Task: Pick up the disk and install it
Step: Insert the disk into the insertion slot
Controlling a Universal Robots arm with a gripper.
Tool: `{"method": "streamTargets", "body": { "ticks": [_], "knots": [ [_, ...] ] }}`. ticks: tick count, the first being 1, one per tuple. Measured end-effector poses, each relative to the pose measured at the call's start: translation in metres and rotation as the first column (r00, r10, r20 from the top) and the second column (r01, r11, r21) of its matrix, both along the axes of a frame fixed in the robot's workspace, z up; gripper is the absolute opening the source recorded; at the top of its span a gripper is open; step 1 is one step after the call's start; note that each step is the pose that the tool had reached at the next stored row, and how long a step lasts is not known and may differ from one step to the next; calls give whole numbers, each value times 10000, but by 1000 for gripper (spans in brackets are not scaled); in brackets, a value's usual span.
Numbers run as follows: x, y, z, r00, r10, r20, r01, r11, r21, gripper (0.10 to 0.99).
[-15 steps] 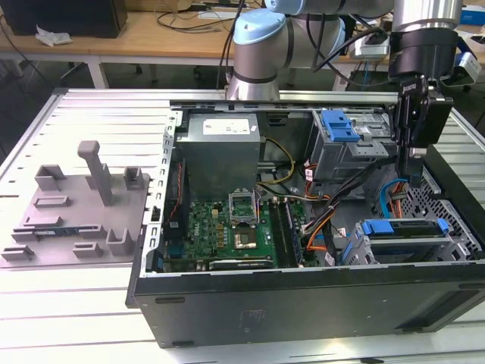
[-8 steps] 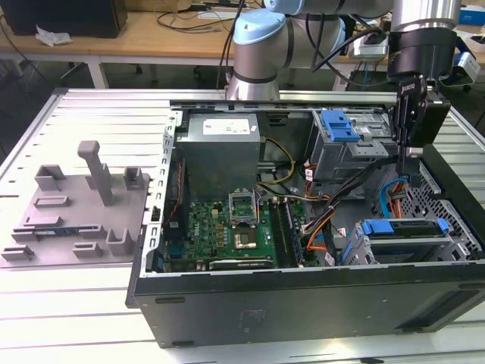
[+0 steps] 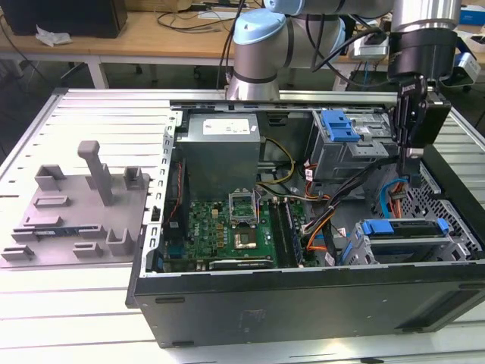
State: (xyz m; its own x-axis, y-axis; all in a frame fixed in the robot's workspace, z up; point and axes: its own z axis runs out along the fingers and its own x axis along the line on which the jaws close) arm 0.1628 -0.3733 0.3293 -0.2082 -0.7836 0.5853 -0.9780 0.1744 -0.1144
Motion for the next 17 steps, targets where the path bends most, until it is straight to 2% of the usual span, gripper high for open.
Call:
{"method": "streamTargets", "body": {
  "ticks": [6, 7, 8, 12, 17],
  "knots": [
    [14, -95, 25, 10000, 3, 0, -3, 9997, 254, 165],
    [16, -125, 52, 10000, 4, 0, -4, 9987, 514, 165],
    [16, -147, 80, 10000, 3, 0, -3, 9975, 705, 165],
    [18, -233, 198, 10000, 1, 0, -1, 9943, 1068, 165],
    [20, -382, 213, 10000, 1, -10, 0, 9911, 1335, 165]
  ]
}}
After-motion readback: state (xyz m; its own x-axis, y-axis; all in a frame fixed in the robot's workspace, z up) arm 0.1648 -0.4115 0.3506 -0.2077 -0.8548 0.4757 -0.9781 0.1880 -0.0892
